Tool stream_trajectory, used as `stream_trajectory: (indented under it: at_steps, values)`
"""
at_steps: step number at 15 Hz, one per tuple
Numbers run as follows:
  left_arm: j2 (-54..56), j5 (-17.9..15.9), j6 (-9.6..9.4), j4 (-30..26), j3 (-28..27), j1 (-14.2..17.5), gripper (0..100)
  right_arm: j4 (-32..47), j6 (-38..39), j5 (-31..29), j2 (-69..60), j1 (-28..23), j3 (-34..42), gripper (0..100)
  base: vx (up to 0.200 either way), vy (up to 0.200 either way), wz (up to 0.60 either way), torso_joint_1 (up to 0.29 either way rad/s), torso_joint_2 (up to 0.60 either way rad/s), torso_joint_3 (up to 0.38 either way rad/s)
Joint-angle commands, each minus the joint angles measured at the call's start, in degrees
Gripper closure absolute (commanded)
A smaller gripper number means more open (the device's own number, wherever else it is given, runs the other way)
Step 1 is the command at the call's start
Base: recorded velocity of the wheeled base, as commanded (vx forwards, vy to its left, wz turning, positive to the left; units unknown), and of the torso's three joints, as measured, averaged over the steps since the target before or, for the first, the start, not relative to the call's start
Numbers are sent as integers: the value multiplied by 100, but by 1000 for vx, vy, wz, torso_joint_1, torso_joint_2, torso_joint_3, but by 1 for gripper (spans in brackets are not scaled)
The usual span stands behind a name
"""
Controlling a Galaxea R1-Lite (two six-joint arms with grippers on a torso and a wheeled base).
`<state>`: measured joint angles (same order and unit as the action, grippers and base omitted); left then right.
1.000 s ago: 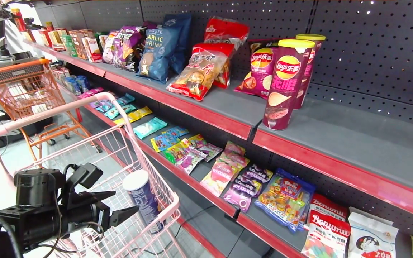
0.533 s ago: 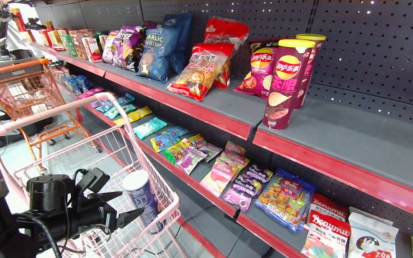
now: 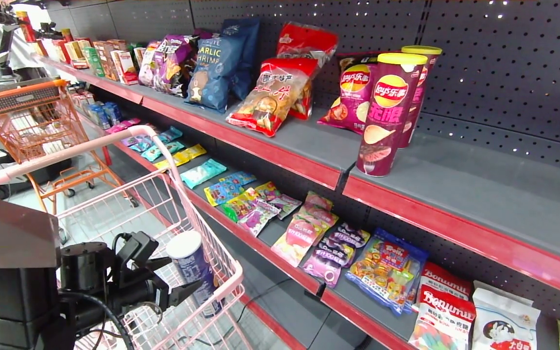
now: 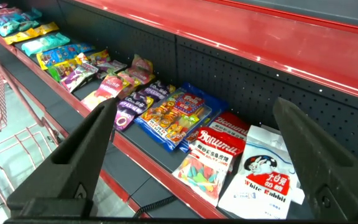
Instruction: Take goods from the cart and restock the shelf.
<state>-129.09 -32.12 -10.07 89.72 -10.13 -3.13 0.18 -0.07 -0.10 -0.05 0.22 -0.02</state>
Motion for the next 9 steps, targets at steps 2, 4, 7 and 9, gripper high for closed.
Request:
stream_trajectory:
  at_steps: [2,4,7,9]
  values:
    - [-424,-40,5,28,-314,-12,0,-1,-1,1,5,4,-6,0,0,0,0,0,0,0]
    - [-460,-31,23,28,-464,-12,0,-1,-1,19,5,4,-6,0,0,0,0,0,0,0]
    - [-547,22,67,28,-859,-153,0,-1,-1,19,5,4,-6,0,0,0,0,0,0,0]
    - [-591,31,102,28,-929,-240,0,-1,-1,19,5,4,-6,0,0,0,0,0,0,0]
